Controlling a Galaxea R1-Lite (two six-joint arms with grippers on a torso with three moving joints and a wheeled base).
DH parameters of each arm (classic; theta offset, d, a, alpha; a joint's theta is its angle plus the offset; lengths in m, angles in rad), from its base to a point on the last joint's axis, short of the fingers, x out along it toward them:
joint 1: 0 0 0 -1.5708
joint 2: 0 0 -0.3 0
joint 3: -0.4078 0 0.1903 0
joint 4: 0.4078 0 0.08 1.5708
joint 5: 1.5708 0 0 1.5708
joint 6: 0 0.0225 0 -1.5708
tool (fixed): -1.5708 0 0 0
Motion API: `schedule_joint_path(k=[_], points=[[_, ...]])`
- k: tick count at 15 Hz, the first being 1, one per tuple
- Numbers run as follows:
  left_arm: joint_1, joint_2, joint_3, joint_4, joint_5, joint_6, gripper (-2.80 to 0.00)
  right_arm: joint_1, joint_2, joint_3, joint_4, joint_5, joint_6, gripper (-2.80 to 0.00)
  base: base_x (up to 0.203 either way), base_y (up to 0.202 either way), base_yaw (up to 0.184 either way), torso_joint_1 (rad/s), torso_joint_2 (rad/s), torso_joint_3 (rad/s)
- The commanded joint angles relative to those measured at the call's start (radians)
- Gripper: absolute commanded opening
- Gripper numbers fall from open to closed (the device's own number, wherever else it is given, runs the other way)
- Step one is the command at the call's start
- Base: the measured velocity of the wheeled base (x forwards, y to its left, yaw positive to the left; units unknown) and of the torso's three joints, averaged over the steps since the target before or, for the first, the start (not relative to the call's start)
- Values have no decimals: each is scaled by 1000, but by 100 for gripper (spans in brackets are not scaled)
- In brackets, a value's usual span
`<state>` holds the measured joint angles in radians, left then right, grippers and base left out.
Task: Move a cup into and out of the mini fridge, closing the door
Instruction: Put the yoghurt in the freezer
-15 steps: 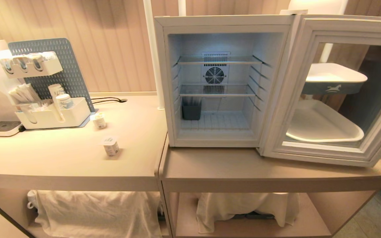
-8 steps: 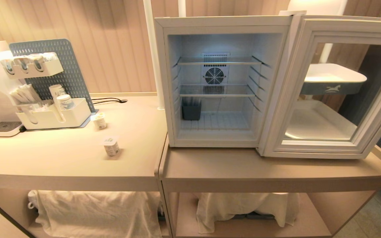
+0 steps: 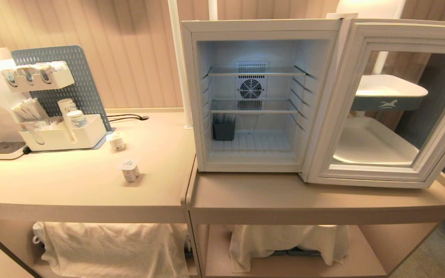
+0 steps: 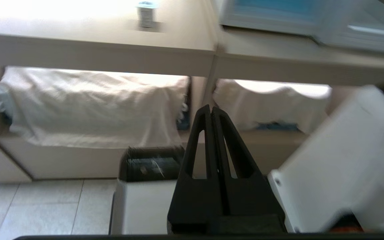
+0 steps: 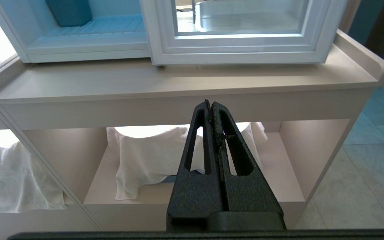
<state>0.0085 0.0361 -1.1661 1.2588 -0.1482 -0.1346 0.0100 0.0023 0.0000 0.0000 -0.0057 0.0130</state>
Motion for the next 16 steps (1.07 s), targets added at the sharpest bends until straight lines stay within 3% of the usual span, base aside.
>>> schedule_joint_path(k=[1,2,4,5,7,12,14,16], points=[[-2,-38,254,-233,82,-29,-280,1,1,0,0,0,-1,-280,0,0,0,0,0,0],[-3,-37,422,-404,130,-17,-280,1,1,0,0,0,1,-280,0,0,0,0,0,0],[-3,-35,810,-818,202,79,-280,1,1,2,2,0,1,-280,0,0,0,0,0,0],[-4,-35,956,-954,221,109,-280,1,1,1,1,0,1,-280,0,0,0,0,0,0],[-4,-35,1131,-1108,226,131,-280,1,1,0,1,0,-1,-280,0,0,0,0,0,0],[-5,-35,1152,-1227,127,225,-280,1,2,0,0,0,1,-280,0,0,0,0,0,0],[-5,-35,1163,-1256,125,210,-280,1,1,0,1,-2,2,-280,0,0,0,0,0,0],[-5,-35,1165,-1266,133,152,-280,1,2,0,0,-1,2,-280,0,0,0,0,0,0]])
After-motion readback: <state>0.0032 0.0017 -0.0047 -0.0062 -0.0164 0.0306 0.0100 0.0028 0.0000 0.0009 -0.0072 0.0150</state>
